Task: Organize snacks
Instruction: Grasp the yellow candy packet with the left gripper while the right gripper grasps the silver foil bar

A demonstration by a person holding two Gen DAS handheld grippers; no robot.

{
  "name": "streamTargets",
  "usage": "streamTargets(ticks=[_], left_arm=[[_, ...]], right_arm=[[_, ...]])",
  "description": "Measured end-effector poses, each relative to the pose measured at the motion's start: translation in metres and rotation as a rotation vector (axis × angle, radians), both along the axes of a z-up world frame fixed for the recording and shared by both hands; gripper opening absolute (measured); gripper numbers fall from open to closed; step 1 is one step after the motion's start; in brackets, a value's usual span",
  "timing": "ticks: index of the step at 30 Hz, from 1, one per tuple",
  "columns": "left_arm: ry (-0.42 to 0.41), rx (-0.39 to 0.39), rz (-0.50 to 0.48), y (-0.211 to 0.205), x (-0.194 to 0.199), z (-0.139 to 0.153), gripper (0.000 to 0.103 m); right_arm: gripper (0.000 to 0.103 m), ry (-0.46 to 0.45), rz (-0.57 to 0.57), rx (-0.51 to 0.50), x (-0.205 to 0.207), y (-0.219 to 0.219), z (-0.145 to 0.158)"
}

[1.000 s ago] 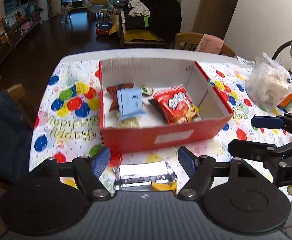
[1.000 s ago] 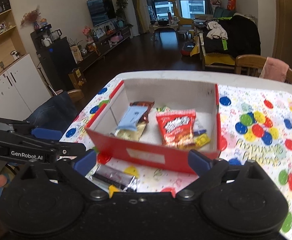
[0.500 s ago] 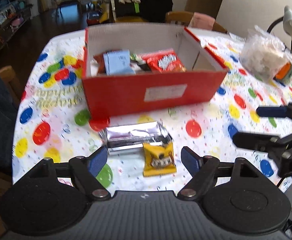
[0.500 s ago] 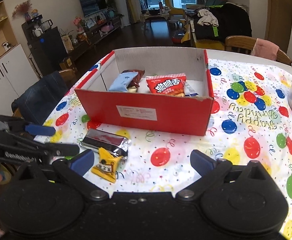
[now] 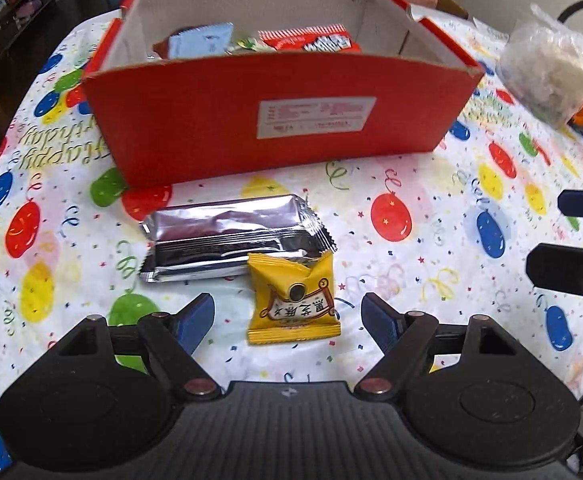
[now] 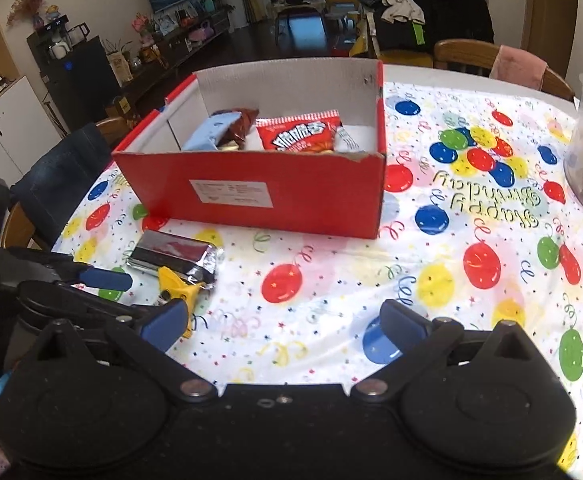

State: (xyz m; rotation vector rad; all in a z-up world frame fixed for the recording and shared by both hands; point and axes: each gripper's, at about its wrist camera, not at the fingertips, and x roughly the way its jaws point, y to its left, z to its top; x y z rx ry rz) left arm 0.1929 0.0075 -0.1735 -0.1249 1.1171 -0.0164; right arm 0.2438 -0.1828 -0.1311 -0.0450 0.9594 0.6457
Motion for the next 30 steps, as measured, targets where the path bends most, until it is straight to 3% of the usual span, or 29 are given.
streamTargets(ticks=[8, 10, 12, 17, 24, 30], left_arm=[[0.034, 0.017, 0.008, -0.01, 0.01, -0.013, 0.078], [0.039, 0.013, 0.015, -0.01, 0.012, -0.014, 0.068], [0.036, 0.021, 0.013, -0.011, 0.012, -0.014, 0.068], [0.026, 0.025, 0.025, -0.009, 0.011, -0.012, 0.047], [0.031, -0.029, 0.079, 0.006, 0.003, -0.01, 0.046], [0.032, -0.081, 0.177, 0.032, -0.017, -0.001, 0.046]], right_arm=[[0.101, 0.033, 0.018, -0.002, 0.007, -0.003, -0.007], [0.101, 0.037, 0.023, -0.002, 0.008, -0.002, -0.008], [0.101, 0.04, 0.03, -0.003, 0.01, -0.001, -0.009], [0.099, 0.047, 0.046, -0.005, 0.012, 0.002, -0.011], [0.096, 0.038, 0.101, -0.015, 0.013, 0.015, -0.011], [0.096, -0.03, 0.274, -0.051, 0.012, 0.051, -0.01]])
